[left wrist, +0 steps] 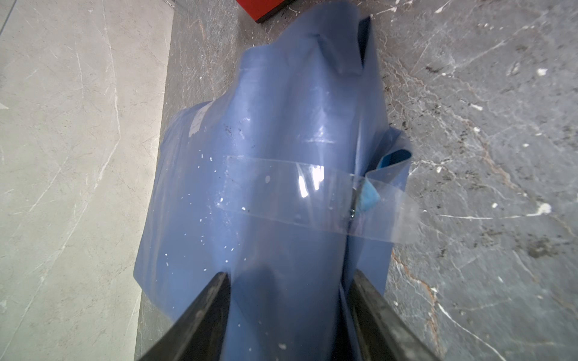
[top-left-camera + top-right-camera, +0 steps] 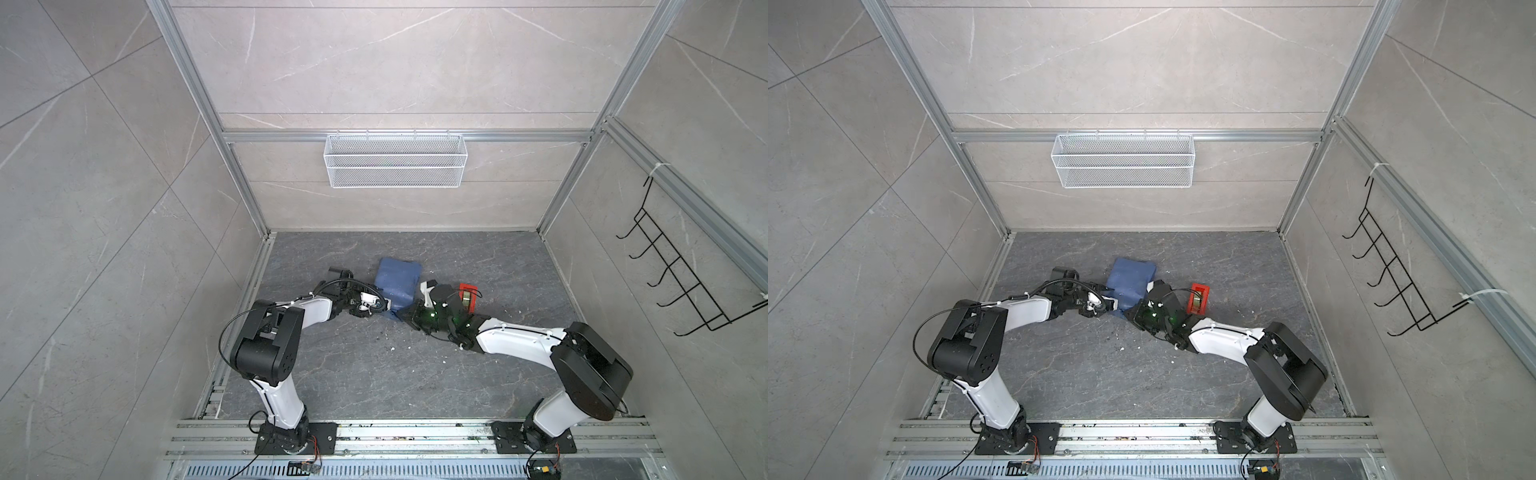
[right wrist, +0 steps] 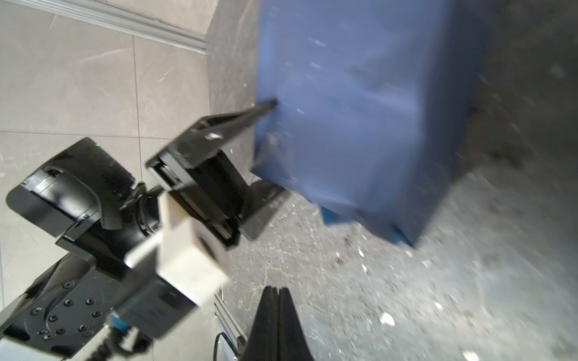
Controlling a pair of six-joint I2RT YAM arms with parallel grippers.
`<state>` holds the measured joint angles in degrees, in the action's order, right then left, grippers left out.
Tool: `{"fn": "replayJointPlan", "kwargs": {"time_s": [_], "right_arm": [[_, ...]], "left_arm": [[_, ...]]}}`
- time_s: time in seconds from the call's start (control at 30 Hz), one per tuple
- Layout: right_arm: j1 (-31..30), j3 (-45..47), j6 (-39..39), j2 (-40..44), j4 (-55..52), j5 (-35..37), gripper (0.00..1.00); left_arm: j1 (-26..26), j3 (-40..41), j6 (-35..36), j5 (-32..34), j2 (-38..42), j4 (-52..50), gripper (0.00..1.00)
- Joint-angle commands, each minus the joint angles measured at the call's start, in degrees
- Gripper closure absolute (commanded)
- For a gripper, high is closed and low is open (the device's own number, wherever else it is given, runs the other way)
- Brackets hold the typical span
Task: Wrap a gift box in wrapping paper
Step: Stick the wrapping paper to the gift box.
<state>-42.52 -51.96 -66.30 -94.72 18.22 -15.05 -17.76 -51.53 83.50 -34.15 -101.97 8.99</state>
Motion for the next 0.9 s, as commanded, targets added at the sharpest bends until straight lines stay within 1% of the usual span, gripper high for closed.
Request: {"fn": "replayJointPlan", "kwargs": {"time_s": [0.0, 0.1, 0.13, 0.23, 0.3, 0.37, 0.43, 0.63, 0.77, 0.87], "right_arm": [[1.8, -6.4, 4.2, -5.7, -2.3, -2.8, 1.00], [2.8, -10.0, 4.9, -9.9, -2.4, -4.8, 1.00], [2.9, -11.1, 6.3, -11.1, -2.5, -5.5, 1.00], [3.5, -13.9, 6.3, -14.4, -2.8, -7.0, 1.00], [3.8, -15.3, 7.0, -16.1, -3.4, -7.3, 1.00], [4.3, -17.0, 8.2, -18.1, -6.5, -6.9, 1.00], [5.0, -16.5, 7.6, -19.4, -7.0, -6.5, 1.00], [6.1, -16.8, 9.2, -17.1, -9.8, -5.6, 1.00], [6.4, -15.3, 9.4, -12.2, -8.0, -7.0, 0.99], [6.1, -12.1, 8.5, -8.8, -6.1, -6.0, 0.99]], "left_arm": [[-1.4, 2.5, -0.4, 4.7, -4.6, -11.7, 0.39], [-1.4, 2.4, -0.3, 4.7, -5.1, -11.3, 0.39], [-1.5, 2.3, -0.3, 4.8, -5.3, -11.4, 0.39], [-1.5, 2.3, -0.5, 4.9, -4.5, -11.9, 0.39], [-1.6, 2.3, -0.3, 4.9, -4.7, -11.6, 0.39], [-1.5, 2.2, -0.3, 4.8, -5.3, -11.6, 0.39], [-1.6, 2.2, -0.2, 5.0, -4.8, -12.1, 0.39], [-1.5, 2.1, -0.3, 5.1, -5.1, -12.0, 0.39], [-1.6, 2.5, -0.2, 5.0, -4.2, -12.0, 0.39], [-1.5, 2.1, -0.2, 5.1, -5.1, -12.0, 0.39]]}}
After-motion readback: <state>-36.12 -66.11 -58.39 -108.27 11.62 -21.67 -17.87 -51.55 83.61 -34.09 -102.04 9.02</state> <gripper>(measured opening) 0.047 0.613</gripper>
